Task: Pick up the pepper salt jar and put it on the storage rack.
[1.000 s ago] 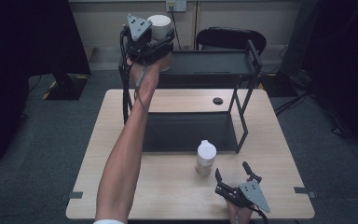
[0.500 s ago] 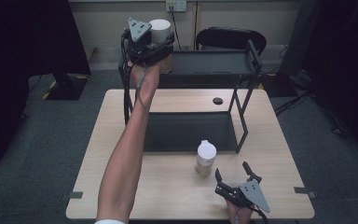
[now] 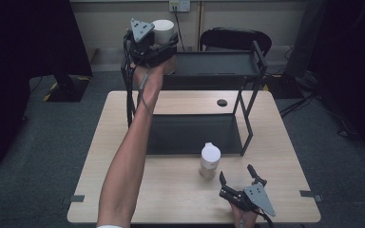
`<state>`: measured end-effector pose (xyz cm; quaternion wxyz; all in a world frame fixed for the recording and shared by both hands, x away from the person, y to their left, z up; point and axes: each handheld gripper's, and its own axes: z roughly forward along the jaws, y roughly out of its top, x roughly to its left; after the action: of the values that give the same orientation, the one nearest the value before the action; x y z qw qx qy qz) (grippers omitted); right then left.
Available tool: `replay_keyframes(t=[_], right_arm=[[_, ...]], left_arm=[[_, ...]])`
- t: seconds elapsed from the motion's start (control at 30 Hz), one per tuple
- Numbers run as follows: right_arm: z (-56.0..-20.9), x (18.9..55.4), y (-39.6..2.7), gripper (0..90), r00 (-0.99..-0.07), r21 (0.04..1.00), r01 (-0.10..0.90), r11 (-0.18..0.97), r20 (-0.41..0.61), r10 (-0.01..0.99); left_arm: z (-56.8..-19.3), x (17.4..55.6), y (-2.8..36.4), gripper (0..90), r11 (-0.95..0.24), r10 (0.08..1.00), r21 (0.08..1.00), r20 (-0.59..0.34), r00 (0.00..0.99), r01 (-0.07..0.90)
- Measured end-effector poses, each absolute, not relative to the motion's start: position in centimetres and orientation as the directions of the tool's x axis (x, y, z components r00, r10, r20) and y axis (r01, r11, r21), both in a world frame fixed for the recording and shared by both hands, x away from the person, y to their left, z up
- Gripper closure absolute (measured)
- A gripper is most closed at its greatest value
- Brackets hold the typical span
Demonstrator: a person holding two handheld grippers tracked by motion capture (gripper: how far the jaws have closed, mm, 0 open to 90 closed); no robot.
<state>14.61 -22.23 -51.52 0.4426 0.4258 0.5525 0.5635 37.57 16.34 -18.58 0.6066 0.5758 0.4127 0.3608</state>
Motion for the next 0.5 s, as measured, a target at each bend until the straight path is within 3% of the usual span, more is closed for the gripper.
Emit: replay_keyframes(t=[0.17,0.27,0.5], right_arm=[[-51.5,14.6,-22.2,1.1,-0.246,1.0,-0.027,0.002,-0.009,0.969],[-51.5,14.6,-22.2,1.1,-0.246,1.0,-0.028,0.003,-0.009,0.969],[-51.5,14.6,-22.2,1.1,-0.246,1.0,-0.027,0.003,-0.009,0.969]], left_arm=[[-18.9,37.0,16.5,16.8,0.069,0.91,0.998,-0.061,0.41,-0.005],[-19.1,36.5,16.3,4.5,0.068,0.917,0.997,-0.049,0.397,-0.036],[-19.2,35.4,16.8,0.0,0.061,0.911,0.996,-0.026,0.411,-0.072]])
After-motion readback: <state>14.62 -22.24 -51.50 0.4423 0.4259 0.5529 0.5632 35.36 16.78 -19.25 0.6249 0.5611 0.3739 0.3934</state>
